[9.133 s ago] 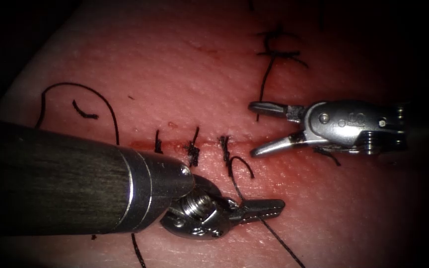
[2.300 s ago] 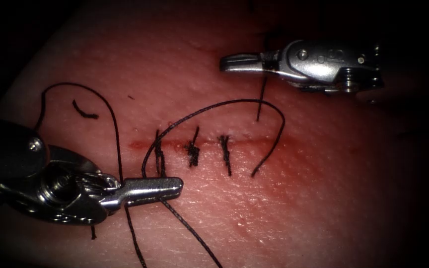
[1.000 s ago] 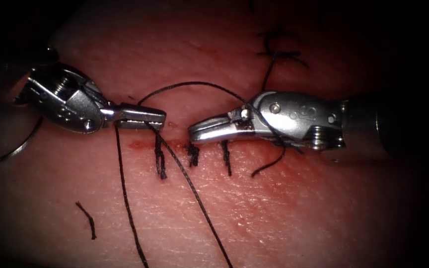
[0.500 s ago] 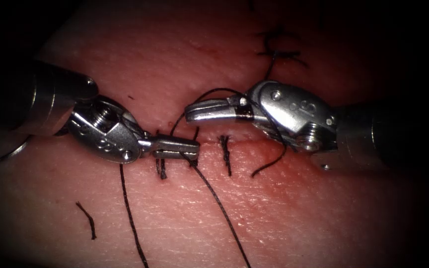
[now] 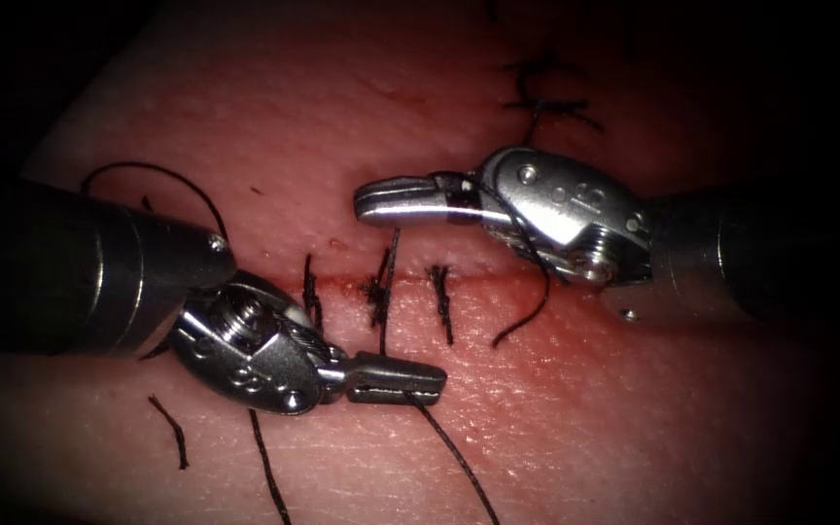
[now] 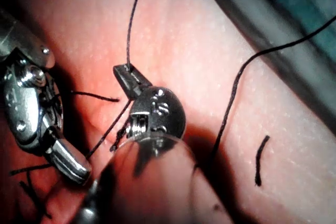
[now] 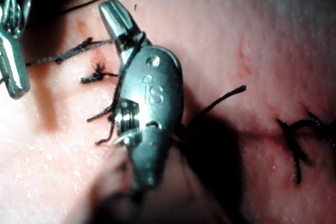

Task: Wound Closure
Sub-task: Wrap the suture two times counter clockwise around the right gripper

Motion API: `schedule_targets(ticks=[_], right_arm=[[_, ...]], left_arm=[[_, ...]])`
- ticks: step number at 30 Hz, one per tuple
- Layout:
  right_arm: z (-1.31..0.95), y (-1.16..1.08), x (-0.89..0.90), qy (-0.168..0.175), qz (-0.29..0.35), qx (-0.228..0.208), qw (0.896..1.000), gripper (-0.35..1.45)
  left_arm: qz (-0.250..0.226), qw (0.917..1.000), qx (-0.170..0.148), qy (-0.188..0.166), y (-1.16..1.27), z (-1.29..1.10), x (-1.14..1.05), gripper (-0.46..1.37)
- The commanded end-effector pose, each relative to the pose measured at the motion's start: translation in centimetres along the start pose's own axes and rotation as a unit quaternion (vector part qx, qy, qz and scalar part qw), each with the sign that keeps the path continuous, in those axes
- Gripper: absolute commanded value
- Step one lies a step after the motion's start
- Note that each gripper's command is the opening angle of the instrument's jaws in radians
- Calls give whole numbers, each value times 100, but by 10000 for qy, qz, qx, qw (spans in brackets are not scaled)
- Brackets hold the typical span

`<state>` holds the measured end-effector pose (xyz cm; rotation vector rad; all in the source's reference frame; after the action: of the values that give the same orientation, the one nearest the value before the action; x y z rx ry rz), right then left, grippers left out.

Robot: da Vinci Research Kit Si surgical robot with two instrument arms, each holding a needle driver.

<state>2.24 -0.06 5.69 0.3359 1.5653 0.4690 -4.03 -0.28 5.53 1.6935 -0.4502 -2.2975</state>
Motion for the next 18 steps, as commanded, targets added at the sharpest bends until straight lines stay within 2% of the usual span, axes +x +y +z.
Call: schedule_targets(ticks=[1,11,18], right_arm=[[0,-1,-1,7,-10,-32,10000,-35],[3,-8,-11,-248,-75,14,9997,-35],[4,-10,-13,-322,-90,26,9994,-35]], left_arm=[[30,10000,-40,8,-1,0,4,-35],[140,9999,-69,29,-10,-4,29,-35],[161,9998,-72,43,-13,-5,27,-35]])
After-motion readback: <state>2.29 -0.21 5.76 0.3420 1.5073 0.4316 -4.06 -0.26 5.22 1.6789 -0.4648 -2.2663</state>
